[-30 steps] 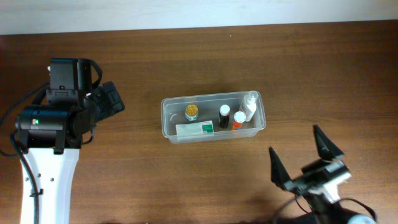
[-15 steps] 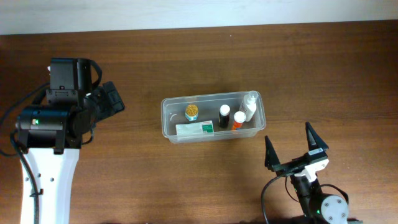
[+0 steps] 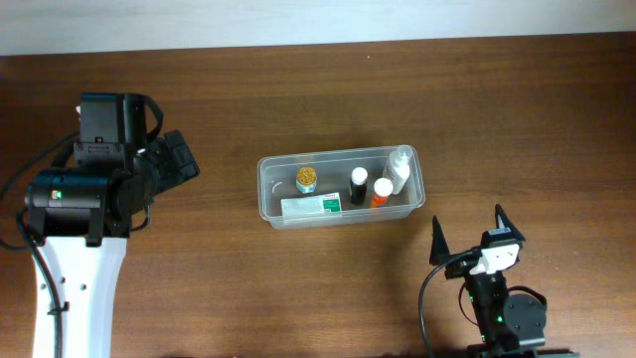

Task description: Pack container

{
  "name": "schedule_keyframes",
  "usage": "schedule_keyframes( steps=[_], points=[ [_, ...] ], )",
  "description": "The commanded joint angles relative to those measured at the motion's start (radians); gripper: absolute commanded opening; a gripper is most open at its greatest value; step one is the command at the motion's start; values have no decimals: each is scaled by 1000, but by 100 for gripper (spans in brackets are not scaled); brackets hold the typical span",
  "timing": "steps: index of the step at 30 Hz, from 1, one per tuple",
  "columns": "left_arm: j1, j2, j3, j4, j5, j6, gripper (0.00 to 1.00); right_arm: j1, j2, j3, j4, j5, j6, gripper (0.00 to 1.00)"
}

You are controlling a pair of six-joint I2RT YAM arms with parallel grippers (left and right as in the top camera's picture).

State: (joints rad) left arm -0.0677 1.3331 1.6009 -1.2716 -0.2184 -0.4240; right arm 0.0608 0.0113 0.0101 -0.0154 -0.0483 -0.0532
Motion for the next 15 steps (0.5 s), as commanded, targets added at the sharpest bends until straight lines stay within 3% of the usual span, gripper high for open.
schedule_keyframes(
  steps=[1,15],
  points=[
    [5,-6,6,2,-14,-5,99,-23,-7,-5,-58,19,-25,98],
    [5,-6,6,2,-14,-5,100,-23,-7,-5,-62,23,-74,98]
  ],
)
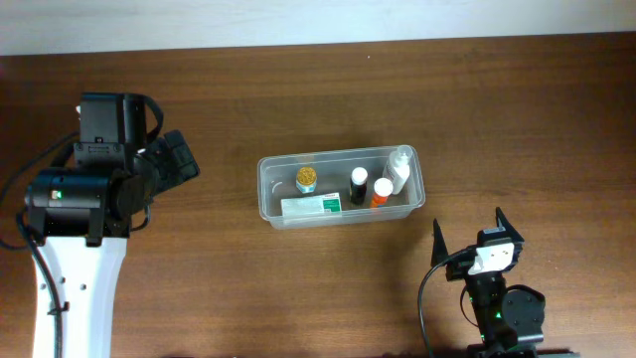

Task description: Pack container

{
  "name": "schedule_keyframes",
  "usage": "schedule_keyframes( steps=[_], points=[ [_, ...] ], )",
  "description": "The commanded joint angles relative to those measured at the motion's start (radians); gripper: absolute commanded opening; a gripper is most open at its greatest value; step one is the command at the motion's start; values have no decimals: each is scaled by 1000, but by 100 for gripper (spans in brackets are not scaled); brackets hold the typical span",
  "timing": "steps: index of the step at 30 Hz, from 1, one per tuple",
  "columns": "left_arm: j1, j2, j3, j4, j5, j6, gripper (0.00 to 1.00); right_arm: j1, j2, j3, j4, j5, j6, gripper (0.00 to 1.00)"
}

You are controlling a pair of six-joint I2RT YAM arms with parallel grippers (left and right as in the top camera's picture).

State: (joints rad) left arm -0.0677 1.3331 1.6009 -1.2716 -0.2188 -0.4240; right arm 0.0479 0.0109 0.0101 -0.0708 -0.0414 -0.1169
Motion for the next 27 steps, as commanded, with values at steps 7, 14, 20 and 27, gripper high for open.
schedule_keyframes(
  steps=[7,14,20,27],
  points=[
    [5,-6,6,2,-14,-5,99,-10,-6,-5,-6,16,-10,98],
    [5,-6,6,2,-14,-5,99,-10,-6,-5,-6,16,-10,98],
    [5,-6,6,2,-14,-5,99,-10,-6,-5,-6,16,-10,98],
    [5,7,1,1,-14,-5,99,-10,-6,-5,-6,16,-10,99]
  ],
)
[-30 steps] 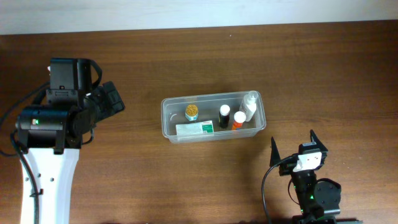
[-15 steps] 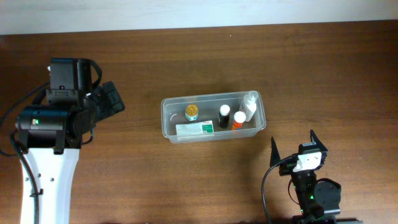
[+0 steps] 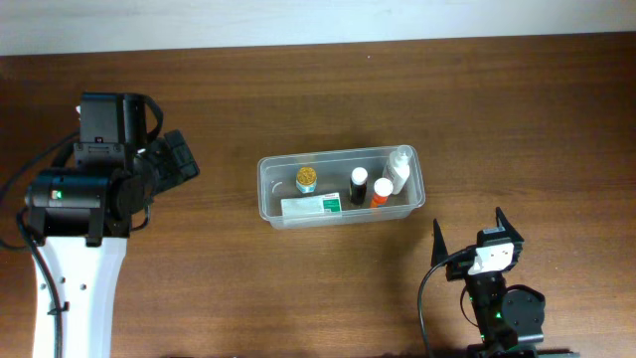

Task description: Pack container

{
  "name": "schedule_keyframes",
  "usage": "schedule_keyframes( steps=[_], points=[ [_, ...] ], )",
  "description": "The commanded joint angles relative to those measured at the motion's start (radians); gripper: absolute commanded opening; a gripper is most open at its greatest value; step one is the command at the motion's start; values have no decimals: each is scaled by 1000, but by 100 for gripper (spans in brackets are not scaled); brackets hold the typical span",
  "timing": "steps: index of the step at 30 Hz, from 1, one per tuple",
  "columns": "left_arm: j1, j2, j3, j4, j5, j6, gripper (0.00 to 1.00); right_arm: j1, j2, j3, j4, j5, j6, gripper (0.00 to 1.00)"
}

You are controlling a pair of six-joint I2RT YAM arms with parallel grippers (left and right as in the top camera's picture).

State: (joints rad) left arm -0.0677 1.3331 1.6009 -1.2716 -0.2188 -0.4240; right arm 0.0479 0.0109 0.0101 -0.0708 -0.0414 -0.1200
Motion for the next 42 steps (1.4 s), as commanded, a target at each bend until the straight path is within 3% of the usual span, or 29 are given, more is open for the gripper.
schedule_keyframes(
  steps=[1,6,11,19,28,36,42],
  points=[
    [4,2,-2,-5,-14,-5,99,-10,-6,-5,-7,16,-7,98],
    [4,-51,-64,-16,-25,-5,99,-10,-6,-5,-7,16,-7,98],
    [4,-212,-298,40,-21,-6,99,-10,-6,-5,-7,16,-6,98],
    [4,-612,-786,401,6,-10,99,-10,-6,-5,-7,16,-7,98],
    [4,-945,-1156,759,5,-9,100,-10,-6,-5,-6,16,-7,98],
    [4,-1056,-1360,1098,13,-8,99,-10,-6,-5,-7,16,-7,98],
    [4,-1138,-1473,1235,13,-8,100,-10,-6,-5,-7,16,-7,98]
  ],
)
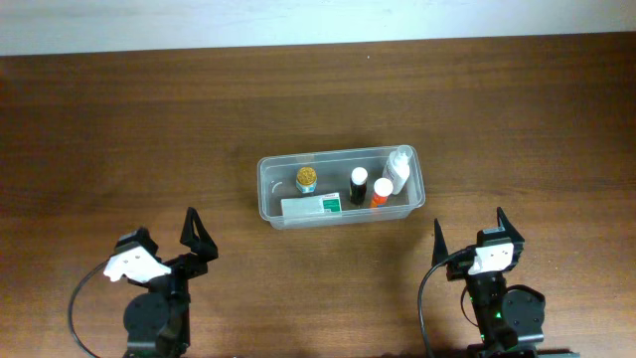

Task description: Pack container

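A clear plastic container (268, 169) stands at the middle of the brown table. Inside it are a gold-capped jar (306, 179), a flat white and green tube (310, 207), a black bottle with a white cap (358, 187), an orange bottle with a white cap (382, 193) and a white bottle (398, 169). My left gripper (164, 237) rests near the front edge at the left, fingers spread open and empty. Near the front edge at the right, my right gripper (468, 231) is open and empty too. Both stand well apart from the container.
The table's far edge meets a pale wall (318, 20) along the top. Cables loop beside each arm base at the front.
My left arm has gone from raised at the far left of the table to folded low at the front left, its gripper open. The right arm and the container are unchanged.
The left arm stayed raised at the far left through all earlier moments, shifting only slightly. The right gripper drew back a little toward its base after the first moment and then held. The container kept all its items throughout. Now both arms sit folded at the front.
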{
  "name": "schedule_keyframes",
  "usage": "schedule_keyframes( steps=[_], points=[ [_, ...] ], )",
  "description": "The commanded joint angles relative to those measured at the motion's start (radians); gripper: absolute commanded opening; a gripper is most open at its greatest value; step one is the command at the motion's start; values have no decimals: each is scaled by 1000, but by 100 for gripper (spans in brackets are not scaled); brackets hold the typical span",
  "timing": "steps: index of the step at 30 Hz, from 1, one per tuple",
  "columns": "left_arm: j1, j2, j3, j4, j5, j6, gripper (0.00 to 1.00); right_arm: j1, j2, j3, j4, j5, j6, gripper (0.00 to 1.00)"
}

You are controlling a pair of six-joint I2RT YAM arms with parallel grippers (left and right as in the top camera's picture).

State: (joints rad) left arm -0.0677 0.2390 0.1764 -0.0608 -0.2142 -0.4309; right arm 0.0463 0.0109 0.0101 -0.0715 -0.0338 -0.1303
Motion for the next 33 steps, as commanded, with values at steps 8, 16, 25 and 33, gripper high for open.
schedule_keyframes(
  steps=[8,16,25,33],
  points=[
    [5,-116,-98,23,7,-1,99,-8,-6,-5,-6,8,3,98],
    [5,-184,-148,20,8,6,99,-8,-6,-5,-6,8,3,98],
    [5,-234,-168,0,8,65,99,-8,-6,-5,-6,8,3,98],
    [5,-234,-168,-15,146,338,100,-8,-6,-5,-6,8,3,98]
  ],
)
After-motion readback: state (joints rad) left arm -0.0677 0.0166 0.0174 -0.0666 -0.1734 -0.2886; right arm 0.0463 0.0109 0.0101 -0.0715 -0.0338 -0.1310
